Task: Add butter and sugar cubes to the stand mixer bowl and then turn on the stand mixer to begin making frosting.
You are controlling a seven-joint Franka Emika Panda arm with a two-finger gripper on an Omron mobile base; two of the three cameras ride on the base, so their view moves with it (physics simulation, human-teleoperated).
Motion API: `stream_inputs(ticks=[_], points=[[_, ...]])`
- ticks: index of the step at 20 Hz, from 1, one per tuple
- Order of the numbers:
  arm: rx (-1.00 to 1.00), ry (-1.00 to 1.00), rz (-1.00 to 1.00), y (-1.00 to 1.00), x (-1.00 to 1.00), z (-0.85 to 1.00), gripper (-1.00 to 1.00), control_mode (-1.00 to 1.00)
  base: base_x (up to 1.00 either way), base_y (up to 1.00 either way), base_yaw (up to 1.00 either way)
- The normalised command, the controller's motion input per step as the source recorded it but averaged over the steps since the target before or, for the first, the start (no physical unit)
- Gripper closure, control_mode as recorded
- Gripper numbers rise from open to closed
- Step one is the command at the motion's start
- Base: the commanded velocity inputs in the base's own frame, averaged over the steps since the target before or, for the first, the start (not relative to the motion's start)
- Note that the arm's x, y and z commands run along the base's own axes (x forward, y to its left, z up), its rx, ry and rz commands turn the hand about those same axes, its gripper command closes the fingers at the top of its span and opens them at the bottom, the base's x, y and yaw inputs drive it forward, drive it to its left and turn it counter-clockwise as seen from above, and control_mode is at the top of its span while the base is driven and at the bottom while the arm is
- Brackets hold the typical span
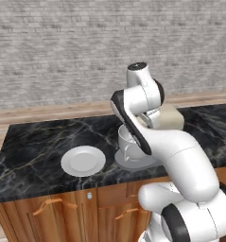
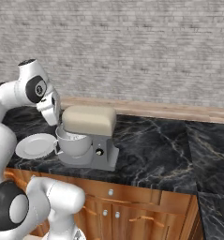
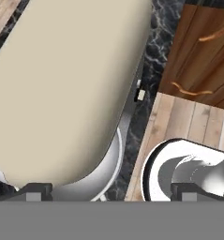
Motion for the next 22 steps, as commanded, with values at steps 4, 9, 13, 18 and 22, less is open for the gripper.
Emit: stream_inputs(ticks=[4,9,13,18,22], points=[[-0.02,0.23,-0.14,0.00,-0.27,-0.90,-1.00,-1.00,0.00,0.00,0.00],[0.00,-0.08,-0.05,0.00,-0.87,0.08,-1.00,-1.00,0.00,0.00,0.00],[0.00,-0.16,0.00,-0.21,-1.00,0.67,-1.00,-1.00,0.00,0.00,0.00],[-0.02,-0.01,0.08,-0.45,-0.90,0.56,-1.00,-1.00,0.00,0.00,0.00],[-0.12,0.02,0.17,-0.57,-0.51,0.09,-1.00,-1.00,0.00,0.00,0.00]])
